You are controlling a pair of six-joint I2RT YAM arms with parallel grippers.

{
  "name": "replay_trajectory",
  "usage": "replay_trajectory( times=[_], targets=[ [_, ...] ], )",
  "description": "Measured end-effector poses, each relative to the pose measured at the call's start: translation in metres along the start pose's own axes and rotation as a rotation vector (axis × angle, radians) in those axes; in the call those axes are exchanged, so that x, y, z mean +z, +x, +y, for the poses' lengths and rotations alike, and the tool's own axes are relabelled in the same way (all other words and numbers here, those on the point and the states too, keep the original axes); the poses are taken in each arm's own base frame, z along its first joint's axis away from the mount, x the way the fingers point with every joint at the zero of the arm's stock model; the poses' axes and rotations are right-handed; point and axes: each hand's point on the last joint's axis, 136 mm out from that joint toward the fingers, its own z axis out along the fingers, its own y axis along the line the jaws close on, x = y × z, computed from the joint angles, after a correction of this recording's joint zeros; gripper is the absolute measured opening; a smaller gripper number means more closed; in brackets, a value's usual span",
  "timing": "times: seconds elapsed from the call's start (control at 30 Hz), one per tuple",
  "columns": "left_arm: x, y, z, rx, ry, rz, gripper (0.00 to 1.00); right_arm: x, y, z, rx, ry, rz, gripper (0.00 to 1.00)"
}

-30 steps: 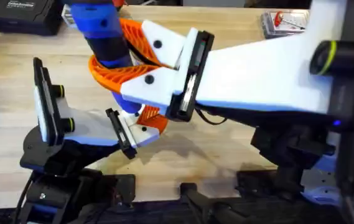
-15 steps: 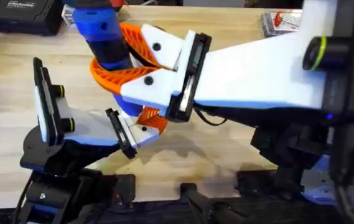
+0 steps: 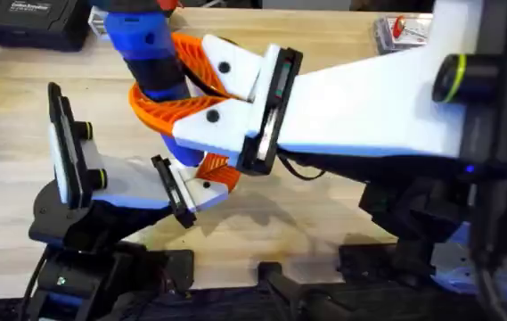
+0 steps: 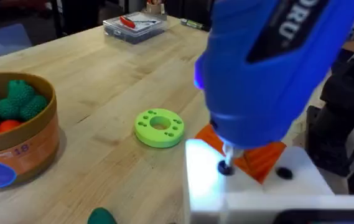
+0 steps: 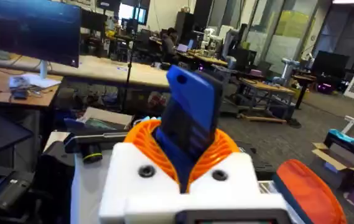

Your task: Pick up the gripper from the table and insert it into the empty holder that is missing its gripper. Then pick up a screw, insert it into the mounting hole, and use the screwdriver to tighten it. Finally, clean up the table by picking up the vegetable and placing it into the bucket.

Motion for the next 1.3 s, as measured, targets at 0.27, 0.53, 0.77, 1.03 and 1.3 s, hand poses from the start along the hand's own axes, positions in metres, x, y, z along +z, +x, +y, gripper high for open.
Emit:
replay_trajectory(
  times=[0.27,0.53,0.77,1.03,1.3],
  targets=[
    [0.0000,-0.0001,0.0000,0.001,0.000,0.000,0.005,-0.0003,0.0003,-0.0018,-0.014,0.004,0.001,0.025],
    [0.0000,-0.0001,0.0000,0.001,0.000,0.000,0.005,-0.0003,0.0003,-0.0019,-0.014,0.005,0.001,0.025],
    [0.0000,0.0000,0.0000,0.000,0.000,0.000,0.005,-0.0003,0.0029,-0.0014,-0.010,0.003,0.011,0.025],
    [0.0000,0.0000,0.0000,0.000,0.000,0.000,0.005,-0.0003,0.0042,-0.0012,-0.009,0.002,0.016,0.025],
    [0.0000,0.0000,0.0000,0.000,0.000,0.000,0.005,-0.0003,0.0041,-0.0012,-0.009,0.002,0.016,0.025]
  ],
)
